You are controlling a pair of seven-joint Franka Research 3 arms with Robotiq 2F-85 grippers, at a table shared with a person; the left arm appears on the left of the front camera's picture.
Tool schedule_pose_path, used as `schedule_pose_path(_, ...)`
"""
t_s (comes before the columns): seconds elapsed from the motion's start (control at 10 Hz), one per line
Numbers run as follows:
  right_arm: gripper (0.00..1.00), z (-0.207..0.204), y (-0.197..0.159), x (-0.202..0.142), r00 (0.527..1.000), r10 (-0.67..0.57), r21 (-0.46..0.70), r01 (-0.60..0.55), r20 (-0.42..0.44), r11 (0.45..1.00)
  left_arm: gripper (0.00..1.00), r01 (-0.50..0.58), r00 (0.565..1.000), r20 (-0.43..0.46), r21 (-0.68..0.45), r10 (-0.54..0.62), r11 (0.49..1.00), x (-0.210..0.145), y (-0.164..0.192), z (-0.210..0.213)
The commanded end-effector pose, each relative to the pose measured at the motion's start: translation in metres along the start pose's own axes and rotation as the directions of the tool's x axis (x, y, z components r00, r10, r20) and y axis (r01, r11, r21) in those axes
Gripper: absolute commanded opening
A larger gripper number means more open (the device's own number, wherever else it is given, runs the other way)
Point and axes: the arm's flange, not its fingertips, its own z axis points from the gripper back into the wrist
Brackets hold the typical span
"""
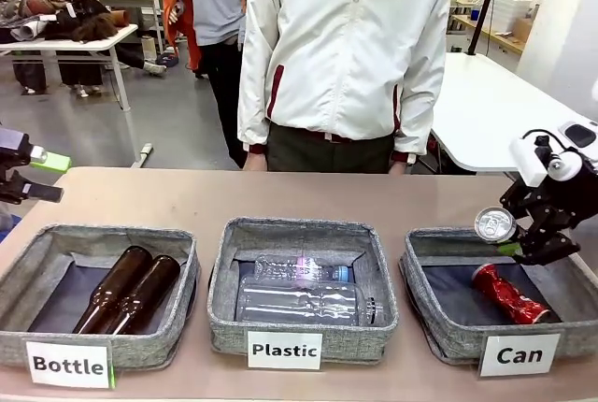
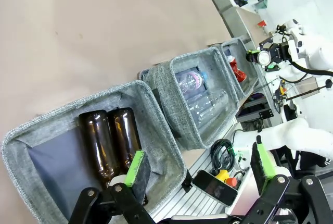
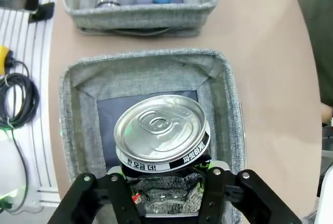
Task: Sort the can waste into the basket.
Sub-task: Pick up the can waste from the table and place it in the right Fabric basket.
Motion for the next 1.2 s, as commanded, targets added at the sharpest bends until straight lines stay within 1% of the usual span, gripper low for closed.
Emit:
schedule_pose_path(0.0,1.00,-0.006,0.020,-0.001,0.999,-0.016,0.018,0.017,-0.032,1.000,1.00,-0.010,1.000,-0.012,0.000,0.010,1.000,-0.002,-0.002,0.002)
schedule_pose_path(0.4,1.00,-0.007,0.022,-0.004,0.999,-0.010,0.038,0.011,-0.038,0.999,1.00,-0.010,1.000,-0.012,0.000,0.010,1.000,-0.002,-0.002,0.002)
schedule_pose_path(0.6,1.00,-0.009,0.021,-0.001,1.000,-0.021,0.041,0.021,-0.021,0.999,1.00,-0.010,1.000,-0.012,0.000,0.010,1.000,-0.002,-0.002,0.002)
schedule_pose_path(0.7,1.00,-0.009,0.019,0.001,0.999,-0.047,0.044,0.047,-0.002,0.998,1.00,-0.010,1.000,-0.012,0.000,0.010,1.000,-0.002,-0.002,0.002)
schedule_pose_path(0.8,1.00,-0.007,0.019,0.008,0.983,-0.169,0.007,0.169,0.072,0.986,1.00,-0.010,1.000,-0.012,0.000,0.010,1.000,-0.002,-0.002,0.002)
schedule_pose_path(0.9,1.00,-0.002,0.019,0.016,0.925,-0.285,-0.001,0.295,0.252,0.956,1.00,-0.010,1.000,-0.012,0.000,0.010,1.000,-0.002,-0.002,0.002)
schedule_pose_path(1.0,1.00,0.005,0.016,0.027,0.739,-0.512,0.099,0.526,0.438,0.845,1.00,-0.010,1.000,-0.012,0.000,0.010,1.000,-0.002,-0.002,0.002)
schedule_pose_path(1.1,1.00,0.007,0.014,0.029,0.659,-0.582,0.172,0.579,0.477,0.797,1.00,-0.010,1.000,-0.012,0.000,0.010,1.000,-0.002,-0.002,0.002)
